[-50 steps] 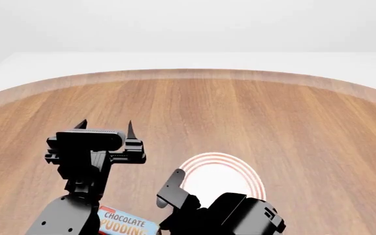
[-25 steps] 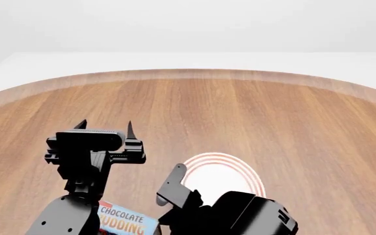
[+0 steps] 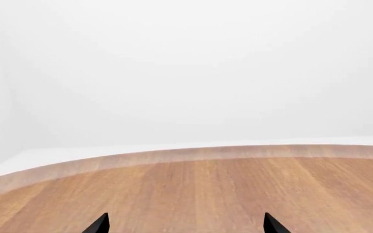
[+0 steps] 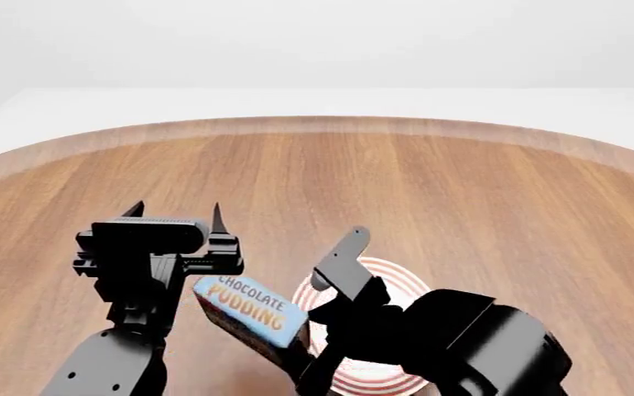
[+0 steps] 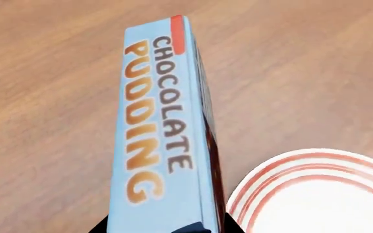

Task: Put the chocolate pudding to the right of the plate.

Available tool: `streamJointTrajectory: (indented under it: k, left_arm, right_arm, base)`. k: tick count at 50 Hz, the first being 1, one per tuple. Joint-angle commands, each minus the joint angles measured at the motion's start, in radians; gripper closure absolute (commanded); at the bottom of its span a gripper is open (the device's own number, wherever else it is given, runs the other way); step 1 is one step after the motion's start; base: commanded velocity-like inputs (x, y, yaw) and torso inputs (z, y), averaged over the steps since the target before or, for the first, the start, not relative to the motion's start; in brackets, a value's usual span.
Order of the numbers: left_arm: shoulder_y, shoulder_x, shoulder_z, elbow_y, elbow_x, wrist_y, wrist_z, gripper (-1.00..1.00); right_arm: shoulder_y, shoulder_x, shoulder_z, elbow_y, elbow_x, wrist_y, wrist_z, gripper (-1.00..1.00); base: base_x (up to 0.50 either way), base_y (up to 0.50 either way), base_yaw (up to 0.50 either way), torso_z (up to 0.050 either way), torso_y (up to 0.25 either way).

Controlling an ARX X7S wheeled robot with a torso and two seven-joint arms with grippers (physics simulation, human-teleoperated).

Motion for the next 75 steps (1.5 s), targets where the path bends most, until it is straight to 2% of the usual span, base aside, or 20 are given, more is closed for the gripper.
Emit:
streamJointTrajectory:
  k: [1, 8, 25, 34, 52, 75]
  left_arm:
    - [-0.001, -0.004, 0.002, -0.003, -0.005, 0.004, -0.003, -1.00]
    - [0.004, -0.007, 0.002, 0.001, -0.009, 0.005, -0.007, -1.00]
    - [0.009, -0.012, 0.002, 0.003, -0.017, 0.007, -0.015, -1.00]
    - [0.011, -0.015, 0.004, -0.008, -0.019, 0.018, -0.016, -1.00]
    - [0.009, -0.020, 0.007, -0.015, -0.027, 0.026, -0.019, -1.00]
    - [0.020, -0.023, 0.016, -0.035, -0.031, 0.048, -0.024, -1.00]
  right_arm:
    - [0.017, 0.055, 0.192, -0.037, 0.020, 0.066, 0.063, 1.00]
    - [-0.007, 0.092, 0.298, -0.074, 0.036, 0.092, 0.095, 1.00]
    - [-0.132, 0.170, 0.696, -0.234, 0.104, 0.216, 0.188, 1.00]
    - [-0.220, 0.203, 0.836, -0.236, 0.102, 0.191, 0.201, 1.00]
    - [-0.311, 0.241, 0.945, -0.136, 0.064, 0.118, 0.207, 1.00]
    - [-0.379, 0.279, 0.967, 0.015, 0.033, 0.023, 0.166, 1.00]
  base:
    - [0.00, 0.00, 0.00, 0.000, 0.000]
    - [0.00, 0.00, 0.00, 0.000, 0.000]
    - [0.00, 0.00, 0.00, 0.000, 0.000]
    - [0.00, 0.00, 0.00, 0.000, 0.000]
    - [0.00, 0.00, 0.00, 0.000, 0.000]
    - [0.00, 0.00, 0.00, 0.000, 0.000]
